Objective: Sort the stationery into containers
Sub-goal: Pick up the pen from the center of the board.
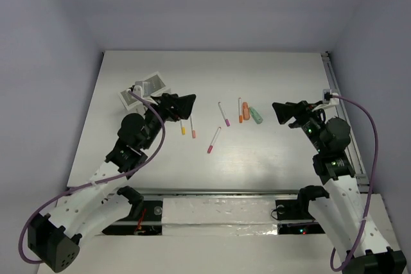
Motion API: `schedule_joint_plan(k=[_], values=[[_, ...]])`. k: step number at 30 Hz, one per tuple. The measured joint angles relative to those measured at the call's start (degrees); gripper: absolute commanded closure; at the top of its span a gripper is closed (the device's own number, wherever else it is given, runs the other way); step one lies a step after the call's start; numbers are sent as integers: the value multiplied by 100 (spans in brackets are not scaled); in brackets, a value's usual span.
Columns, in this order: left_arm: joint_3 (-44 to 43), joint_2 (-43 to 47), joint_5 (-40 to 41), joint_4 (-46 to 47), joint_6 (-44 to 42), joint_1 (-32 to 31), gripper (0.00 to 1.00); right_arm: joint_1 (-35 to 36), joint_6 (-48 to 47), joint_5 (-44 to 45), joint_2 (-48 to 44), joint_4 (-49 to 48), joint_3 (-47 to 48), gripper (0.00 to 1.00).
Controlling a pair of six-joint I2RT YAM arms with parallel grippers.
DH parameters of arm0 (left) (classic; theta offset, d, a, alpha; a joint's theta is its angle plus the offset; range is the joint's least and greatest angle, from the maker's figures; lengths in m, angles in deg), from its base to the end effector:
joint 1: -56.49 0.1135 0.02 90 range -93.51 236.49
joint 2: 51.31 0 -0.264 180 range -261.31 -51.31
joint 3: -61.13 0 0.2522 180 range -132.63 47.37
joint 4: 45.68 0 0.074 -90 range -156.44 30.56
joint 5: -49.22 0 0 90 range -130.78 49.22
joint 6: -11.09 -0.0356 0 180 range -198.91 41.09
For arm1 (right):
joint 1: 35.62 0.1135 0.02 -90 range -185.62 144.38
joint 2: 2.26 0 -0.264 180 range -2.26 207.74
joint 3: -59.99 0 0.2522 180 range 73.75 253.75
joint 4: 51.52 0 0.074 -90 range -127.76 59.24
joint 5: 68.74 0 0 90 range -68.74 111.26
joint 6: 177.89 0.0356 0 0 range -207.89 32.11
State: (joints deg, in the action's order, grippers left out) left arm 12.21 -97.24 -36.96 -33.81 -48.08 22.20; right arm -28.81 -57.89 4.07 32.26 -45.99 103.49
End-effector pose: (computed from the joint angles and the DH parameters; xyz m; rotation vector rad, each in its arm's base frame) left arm 0.1617 -0.1074 0.3444 -0.0180 1.3700 -0.9192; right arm 0.1570 0.0293 0.3090 0.0673 1.5576 0.7370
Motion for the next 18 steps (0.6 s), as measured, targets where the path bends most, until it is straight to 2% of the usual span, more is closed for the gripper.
schedule_joint_plan(k=[2,3,5,6,8,9,10,12,15,18], values=[[0,33,-22,-24,13,0,28,0,22,76,-2,2,0,30],[-2,28,9,-68,39,0,42,0,44,107,-2,7,0,40],[4,13,153,-203,188,0,52,0,85,184,-2,28,0,51],[46,15,286,-221,282,-2,64,0,127,223,-7,55,0,62],[291,133,501,-133,474,0,75,0,160,295,-7,138,7,75],[450,219,562,-96,505,0,91,0,177,330,-9,179,9,88],[590,299,625,-103,503,0,98,0,188,352,-11,203,9,92],[651,304,745,-234,468,4,100,0,234,391,-33,227,9,96],[450,-55,1069,-577,463,-4,100,0,267,422,-44,216,9,92],[238,-708,1480,-817,540,-42,88,0,284,529,-39,234,9,88]])
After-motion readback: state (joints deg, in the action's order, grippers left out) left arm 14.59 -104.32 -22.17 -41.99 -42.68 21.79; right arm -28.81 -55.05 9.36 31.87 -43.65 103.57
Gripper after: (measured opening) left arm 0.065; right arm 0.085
